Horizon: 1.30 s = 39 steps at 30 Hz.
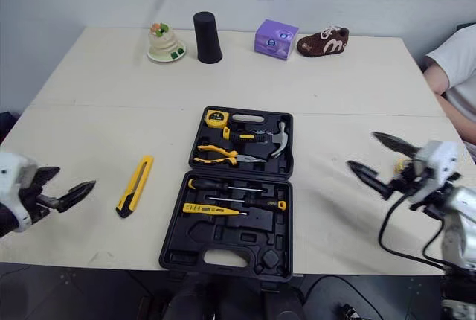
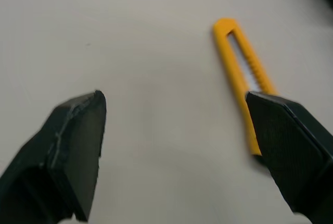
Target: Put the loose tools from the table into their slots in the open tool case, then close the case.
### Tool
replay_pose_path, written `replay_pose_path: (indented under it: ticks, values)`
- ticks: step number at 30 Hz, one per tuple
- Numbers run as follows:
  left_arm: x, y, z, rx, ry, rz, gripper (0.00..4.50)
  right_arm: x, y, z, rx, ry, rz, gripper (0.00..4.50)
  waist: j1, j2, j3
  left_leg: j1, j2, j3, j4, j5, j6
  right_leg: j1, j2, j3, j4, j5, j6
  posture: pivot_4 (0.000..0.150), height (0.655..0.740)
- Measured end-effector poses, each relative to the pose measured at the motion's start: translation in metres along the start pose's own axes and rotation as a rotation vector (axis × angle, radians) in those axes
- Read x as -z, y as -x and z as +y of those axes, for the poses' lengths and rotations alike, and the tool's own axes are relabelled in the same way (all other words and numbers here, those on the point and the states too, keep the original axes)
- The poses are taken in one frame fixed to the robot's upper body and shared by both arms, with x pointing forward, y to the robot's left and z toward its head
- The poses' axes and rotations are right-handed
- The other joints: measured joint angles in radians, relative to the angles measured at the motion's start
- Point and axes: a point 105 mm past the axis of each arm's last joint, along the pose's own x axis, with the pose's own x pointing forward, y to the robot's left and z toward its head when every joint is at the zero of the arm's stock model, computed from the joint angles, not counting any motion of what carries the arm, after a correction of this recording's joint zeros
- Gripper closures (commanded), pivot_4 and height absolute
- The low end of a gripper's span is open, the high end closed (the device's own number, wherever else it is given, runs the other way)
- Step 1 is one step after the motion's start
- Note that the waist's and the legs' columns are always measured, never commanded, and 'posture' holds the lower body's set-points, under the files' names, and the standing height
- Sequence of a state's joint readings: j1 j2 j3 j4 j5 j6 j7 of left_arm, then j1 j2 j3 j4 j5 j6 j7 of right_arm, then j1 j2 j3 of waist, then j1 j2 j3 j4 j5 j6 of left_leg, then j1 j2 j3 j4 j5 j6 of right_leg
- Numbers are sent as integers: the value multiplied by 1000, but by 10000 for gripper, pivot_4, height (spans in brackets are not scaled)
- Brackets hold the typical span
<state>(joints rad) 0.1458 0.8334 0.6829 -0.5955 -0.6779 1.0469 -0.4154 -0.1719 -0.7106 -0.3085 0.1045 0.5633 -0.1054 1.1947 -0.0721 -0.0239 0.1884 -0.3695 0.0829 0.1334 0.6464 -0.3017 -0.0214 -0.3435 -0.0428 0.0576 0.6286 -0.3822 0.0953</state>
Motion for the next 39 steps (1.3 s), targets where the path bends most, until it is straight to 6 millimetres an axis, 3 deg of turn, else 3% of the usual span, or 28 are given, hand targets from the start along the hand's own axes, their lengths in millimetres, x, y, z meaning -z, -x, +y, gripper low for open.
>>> replay_pose_path:
  ticks: [2,7,11,20,30,33,38,39]
  values:
    - [-4,-7,-10,5,70,-5,457,0,-9,11,-69,-6,-10,0,10,0,0,0,0,0,1,0,0,0,0,0,1,0,0,1500,7400]
    - [8,-31,-41,34,130,142,457,-6,-28,32,-250,-28,-46,0,19,0,0,0,0,-1,4,1,-1,0,2,0,3,0,0,1500,7400]
    - [4,-41,-41,-28,108,162,457,-5,-31,35,-266,-28,-62,0,20,-1,0,1,0,-1,4,4,-2,0,2,0,3,0,0,1500,7400]
    - [18,-60,-47,-81,73,250,457,-1,-35,41,-297,-60,-59,0,20,-1,1,1,0,0,4,4,-3,-1,3,1,4,0,0,1500,7400]
    - [27,-72,-46,-89,80,261,457,-14,-44,45,-283,-40,-95,0,27,-1,0,3,-1,-1,5,7,-3,0,1,1,9,0,0,1500,7400]
    - [30,-75,-49,-79,94,250,8226,-15,-45,45,-272,-36,-95,0,34,0,0,4,-2,-1,5,7,-3,0,1,1,10,0,0,1500,7400]
    - [33,-78,-49,-68,106,221,30085,-19,-48,45,-268,-30,-94,0,38,1,-1,7,-2,-1,3,8,-3,2,1,1,11,0,-1,1500,7400]
    - [33,-79,-49,-66,103,221,32656,-19,-48,45,-267,-30,-93,0,38,1,-1,9,-2,-1,2,8,-3,3,1,1,11,0,-1,1500,7400]
